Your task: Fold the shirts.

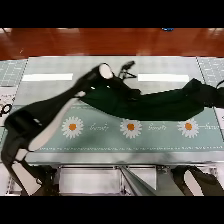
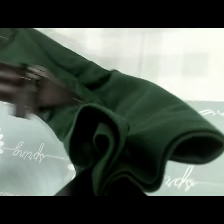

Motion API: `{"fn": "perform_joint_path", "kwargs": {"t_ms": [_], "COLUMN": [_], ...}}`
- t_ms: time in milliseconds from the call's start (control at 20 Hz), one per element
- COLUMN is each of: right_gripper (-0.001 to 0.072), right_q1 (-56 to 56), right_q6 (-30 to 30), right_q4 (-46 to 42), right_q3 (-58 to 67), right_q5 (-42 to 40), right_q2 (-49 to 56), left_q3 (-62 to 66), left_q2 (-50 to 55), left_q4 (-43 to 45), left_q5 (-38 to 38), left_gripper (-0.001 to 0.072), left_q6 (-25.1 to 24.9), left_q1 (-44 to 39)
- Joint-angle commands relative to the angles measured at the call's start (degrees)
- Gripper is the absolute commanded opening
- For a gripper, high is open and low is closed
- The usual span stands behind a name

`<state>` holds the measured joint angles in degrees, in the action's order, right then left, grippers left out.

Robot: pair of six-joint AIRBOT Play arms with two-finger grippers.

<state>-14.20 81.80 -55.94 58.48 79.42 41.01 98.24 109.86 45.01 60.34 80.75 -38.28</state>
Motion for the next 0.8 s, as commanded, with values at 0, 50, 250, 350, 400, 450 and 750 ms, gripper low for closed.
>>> {"fn": "perform_joint_path", "kwargs": {"t_ms": [0, 50, 250, 350, 400, 450, 750], "right_gripper": [0.0021, 0.0021, 0.0021, 0.0021, 0.0021, 0.0021, 0.0021], "right_q1": [0.02, 0.02, 0.02, 0.02, 0.11, 1.38, 21.46], "right_q6": [0.83, 0.39, 0.55, 0.61, 0.39, 0.37, 0.5], "right_q4": [1.36, 2.23, 3.48, 5.2, 7.1, 8.22, 15.08], "right_q3": [-0.87, -0.87, -0.87, -0.87, -0.87, -0.87, -0.07], "right_q5": [1.09, 0.72, -1.29, -1.55, -1.79, -3.04, -22.75], "right_q2": [-3.06, -3.02, -2.91, -1.86, -0.96, 0.11, 14.38], "left_q3": [4.22, 4.22, 4.94, 5.29, 5.18, 4.5, -17.62], "left_q2": [4.79, 5.11, 4.81, 3.28, 1.75, -0.26, -25.29], "left_q4": [0.0, -0.02, 0.04, 0.46, 1.6, 3.26, 9.07], "left_q5": [1.88, 1.86, 3.08, 4.55, 5.88, 7.13, 5.44], "left_gripper": [0.0017, 0.0017, 0.0017, 0.0017, 0.0017, 0.0017, 0.0017], "left_q6": [3.13, 3.1, 2.36, 1.81, 1.81, 1.79, -1.62], "left_q1": [-7.52, -9.07, -11.17, -7.8, -5.07, -2.12, 18.93]}}
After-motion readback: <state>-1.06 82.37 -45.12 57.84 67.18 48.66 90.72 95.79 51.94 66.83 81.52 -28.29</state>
